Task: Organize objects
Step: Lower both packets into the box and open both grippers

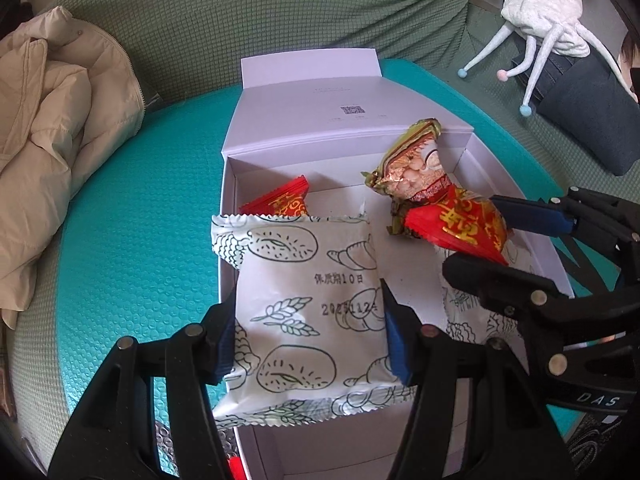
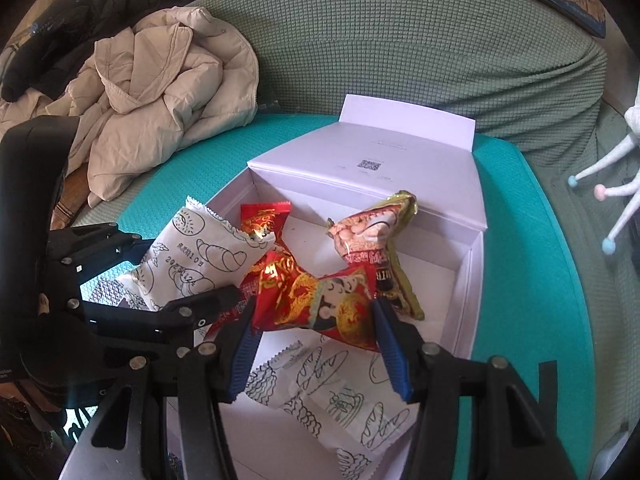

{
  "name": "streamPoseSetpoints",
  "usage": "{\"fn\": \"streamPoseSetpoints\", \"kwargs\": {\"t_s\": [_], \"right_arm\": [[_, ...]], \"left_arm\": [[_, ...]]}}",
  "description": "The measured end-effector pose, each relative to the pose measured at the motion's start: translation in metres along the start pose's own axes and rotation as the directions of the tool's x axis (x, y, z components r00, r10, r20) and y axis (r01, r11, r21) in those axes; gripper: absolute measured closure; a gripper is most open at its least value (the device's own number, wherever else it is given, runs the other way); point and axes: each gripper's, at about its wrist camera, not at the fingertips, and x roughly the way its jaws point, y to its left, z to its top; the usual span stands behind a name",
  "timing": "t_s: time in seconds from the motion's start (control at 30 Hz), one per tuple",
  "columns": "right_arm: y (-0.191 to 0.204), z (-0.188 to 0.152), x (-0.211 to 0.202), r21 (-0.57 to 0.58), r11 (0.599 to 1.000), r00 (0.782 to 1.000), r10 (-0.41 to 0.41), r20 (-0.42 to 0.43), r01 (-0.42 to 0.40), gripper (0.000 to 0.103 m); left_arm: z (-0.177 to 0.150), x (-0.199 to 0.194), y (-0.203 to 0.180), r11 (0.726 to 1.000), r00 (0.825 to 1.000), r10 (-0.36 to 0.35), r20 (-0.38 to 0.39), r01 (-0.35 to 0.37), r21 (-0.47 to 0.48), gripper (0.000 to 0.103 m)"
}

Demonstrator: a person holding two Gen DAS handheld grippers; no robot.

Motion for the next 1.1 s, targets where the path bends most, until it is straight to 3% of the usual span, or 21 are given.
{"fn": "streamPoseSetpoints", "kwargs": {"t_s": [0.13,0.37,0.5,0.7,1.1], "right_arm": [[0.0,-0.003,0.001,-0.012,1.0,0.999,-0.027,-0.023,0.027,0.047],[0.003,-0.012,-0.012,-0.058,0.998,0.999,-0.007,-0.036,0.005,0.047],[0.007,-0.017,-0.017,-0.061,0.998,0.997,0.012,-0.075,-0.017,0.047],[0.013,-0.025,-0.014,-0.079,0.994,0.985,0.058,-0.16,-0.072,0.047],[0.02,-0.033,-0.01,-0.123,0.992,0.983,0.015,-0.186,-0.038,0.043]], "left_arm": [[-0.004,0.001,-0.007,0.999,1.0,0.017,-0.007,-0.017,0.029,0.045],[-0.013,0.007,-0.011,0.998,0.996,-0.057,-0.075,0.058,0.005,0.045],[-0.018,0.005,-0.017,0.998,0.995,-0.048,-0.09,0.05,0.023,0.045],[-0.016,0.002,-0.011,0.998,0.993,-0.071,-0.09,0.07,-0.01,0.045],[-0.016,0.004,-0.015,0.998,0.997,-0.047,-0.062,0.049,0.029,0.045]]}}
